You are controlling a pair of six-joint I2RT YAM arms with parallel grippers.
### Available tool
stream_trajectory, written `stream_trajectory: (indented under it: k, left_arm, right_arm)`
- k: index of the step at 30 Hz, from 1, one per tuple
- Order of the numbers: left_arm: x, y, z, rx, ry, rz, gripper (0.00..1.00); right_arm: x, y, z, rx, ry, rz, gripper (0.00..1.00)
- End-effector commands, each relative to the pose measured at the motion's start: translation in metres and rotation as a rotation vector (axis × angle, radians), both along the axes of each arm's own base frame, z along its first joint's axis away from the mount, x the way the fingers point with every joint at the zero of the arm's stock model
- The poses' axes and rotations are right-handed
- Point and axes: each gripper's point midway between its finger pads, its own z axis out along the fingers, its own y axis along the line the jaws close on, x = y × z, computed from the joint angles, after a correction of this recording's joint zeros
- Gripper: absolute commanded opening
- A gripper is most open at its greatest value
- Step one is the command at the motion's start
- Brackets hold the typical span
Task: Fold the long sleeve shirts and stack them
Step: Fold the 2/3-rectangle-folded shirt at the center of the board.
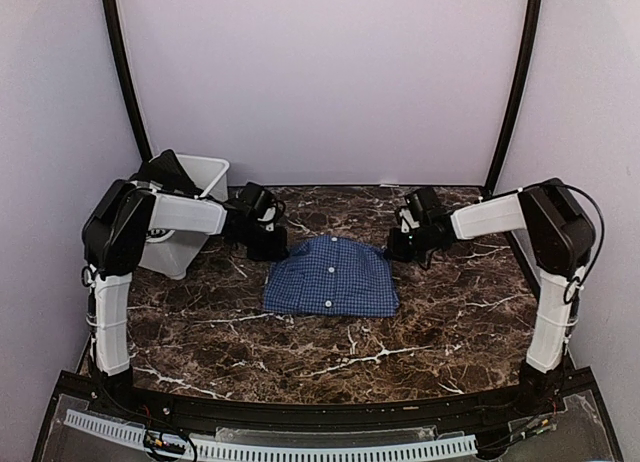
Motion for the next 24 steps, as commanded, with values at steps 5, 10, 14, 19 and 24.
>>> stream_trajectory:
  k: [5, 10, 14, 19, 24]
  left_arm:
    - [-0.088, 0.017, 0.055, -0.077, -0.052, 0.008, 0.0]
    - [-0.101, 0.034, 0.054, -0.04, -0.05, 0.038, 0.0]
    - [-0.101, 0.045, 0.059, -0.026, -0.084, 0.077, 0.0]
    - [-0.091, 0.049, 0.054, -0.021, -0.081, 0.086, 0.0]
    - [-0.073, 0.053, 0.058, 0.004, -0.095, 0.104, 0.33]
  right_arm:
    - [-0.079, -0.036, 0.027, 0.045, -0.052, -0.047, 0.0]
    - [-0.082, -0.041, 0.038, 0.054, -0.091, -0.066, 0.0]
    - [-0.079, -0.041, 0.045, 0.057, -0.106, -0.071, 0.0]
    - [-0.068, -0.037, 0.049, 0.045, -0.125, -0.062, 0.0]
    - [-0.06, -0.037, 0.053, -0.011, -0.12, -0.046, 0.25]
